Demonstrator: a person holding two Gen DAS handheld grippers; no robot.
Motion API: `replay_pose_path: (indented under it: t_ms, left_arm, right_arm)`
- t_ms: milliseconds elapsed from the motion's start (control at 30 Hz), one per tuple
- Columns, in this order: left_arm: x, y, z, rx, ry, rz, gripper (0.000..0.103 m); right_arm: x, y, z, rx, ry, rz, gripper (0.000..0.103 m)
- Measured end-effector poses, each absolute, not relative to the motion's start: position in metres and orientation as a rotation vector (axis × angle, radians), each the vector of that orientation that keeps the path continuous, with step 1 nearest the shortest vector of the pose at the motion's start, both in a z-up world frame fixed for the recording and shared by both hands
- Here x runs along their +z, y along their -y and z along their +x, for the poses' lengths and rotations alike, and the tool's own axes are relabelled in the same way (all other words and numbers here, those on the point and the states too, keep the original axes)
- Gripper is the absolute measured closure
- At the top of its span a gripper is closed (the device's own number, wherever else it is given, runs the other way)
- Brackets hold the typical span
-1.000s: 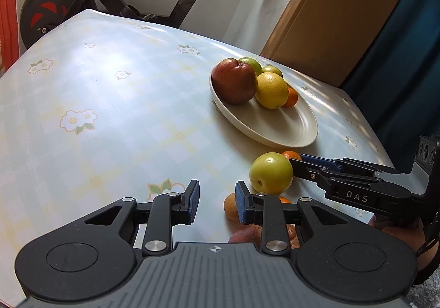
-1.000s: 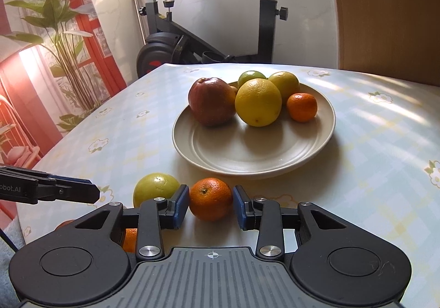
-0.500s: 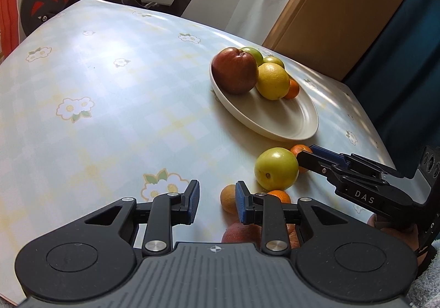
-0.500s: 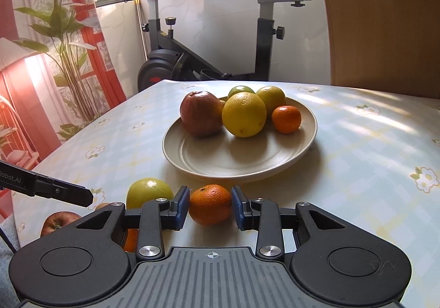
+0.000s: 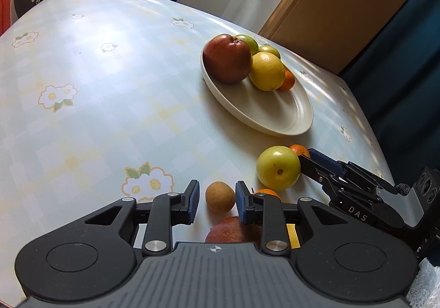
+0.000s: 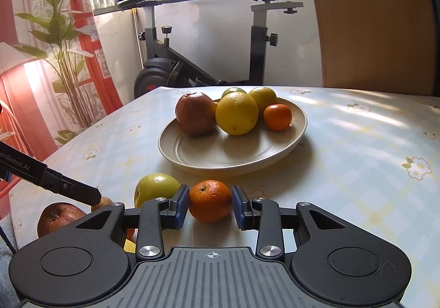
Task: Organize fruits
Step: 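Grasp the brown kiwi with the left tool while the right tool holds the mandarin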
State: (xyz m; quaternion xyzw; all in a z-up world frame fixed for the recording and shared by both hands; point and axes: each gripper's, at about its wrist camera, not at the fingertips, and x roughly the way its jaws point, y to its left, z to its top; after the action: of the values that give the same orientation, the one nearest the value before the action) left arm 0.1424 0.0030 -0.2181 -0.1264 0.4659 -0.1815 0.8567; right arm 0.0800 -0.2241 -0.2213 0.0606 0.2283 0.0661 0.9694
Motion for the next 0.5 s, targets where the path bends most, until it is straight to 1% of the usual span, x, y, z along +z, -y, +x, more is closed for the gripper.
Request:
replay_pose_path:
  t_ms: [500]
  left_arm:
    - [-0.2281, 0.0053, 0.1477, -0.393, -1.001, -0.256, 0.073]
  right_arm:
    - [-0.2213, 0.2235, 0.0793, 0.137, -0.465, 0.128, 0.070]
